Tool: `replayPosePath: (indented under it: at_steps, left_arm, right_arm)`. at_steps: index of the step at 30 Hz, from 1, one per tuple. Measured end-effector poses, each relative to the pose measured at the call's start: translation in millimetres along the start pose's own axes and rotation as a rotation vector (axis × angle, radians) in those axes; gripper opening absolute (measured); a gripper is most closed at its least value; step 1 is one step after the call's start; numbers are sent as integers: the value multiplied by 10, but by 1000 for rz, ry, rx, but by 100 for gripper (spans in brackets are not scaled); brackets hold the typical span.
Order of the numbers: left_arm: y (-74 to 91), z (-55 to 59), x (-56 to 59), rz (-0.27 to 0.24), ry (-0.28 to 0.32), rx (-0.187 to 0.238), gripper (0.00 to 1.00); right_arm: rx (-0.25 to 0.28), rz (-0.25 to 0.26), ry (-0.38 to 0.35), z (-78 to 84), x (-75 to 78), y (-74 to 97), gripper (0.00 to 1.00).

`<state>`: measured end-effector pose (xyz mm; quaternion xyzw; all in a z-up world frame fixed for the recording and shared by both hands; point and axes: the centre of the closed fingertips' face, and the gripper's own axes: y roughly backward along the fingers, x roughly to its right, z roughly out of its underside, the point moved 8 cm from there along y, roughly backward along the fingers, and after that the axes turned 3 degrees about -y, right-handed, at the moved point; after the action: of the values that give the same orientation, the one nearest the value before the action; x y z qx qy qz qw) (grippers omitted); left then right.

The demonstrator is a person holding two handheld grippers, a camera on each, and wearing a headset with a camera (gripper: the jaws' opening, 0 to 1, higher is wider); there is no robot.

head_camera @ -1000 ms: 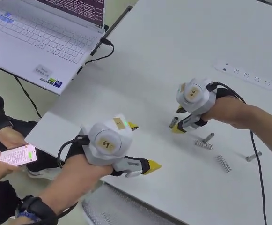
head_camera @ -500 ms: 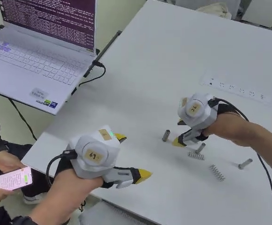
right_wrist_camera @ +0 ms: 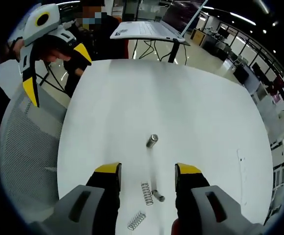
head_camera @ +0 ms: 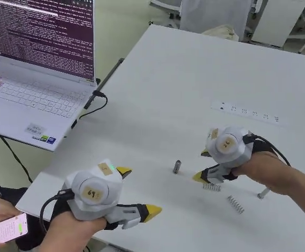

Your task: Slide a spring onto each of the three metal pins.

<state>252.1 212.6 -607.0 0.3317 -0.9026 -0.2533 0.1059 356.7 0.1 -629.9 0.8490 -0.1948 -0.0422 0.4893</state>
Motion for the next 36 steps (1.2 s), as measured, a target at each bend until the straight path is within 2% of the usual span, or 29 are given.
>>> replayPosePath:
  at_steps: [8,11,18,29,36]
  left_arm:
    - [-9,-50,38,3,-13,3,65]
    - [-19,-67,49,3,-16,4,65]
    - [-46,-95,71,9,-26,1,65]
    - [-130,-185,77,20,-44,-3,65]
    - [-203,-234,101,33,-56,-6,65]
  right_arm:
    - [19,41,-27,224,-129,159,43]
    - [30,54,-57,328,-172,227,44]
    - [77,99,-149,536,-178,405,46]
    - [109,167,-241,894,-237,665,48]
    - [112,197,-285,1106,-288,799,48]
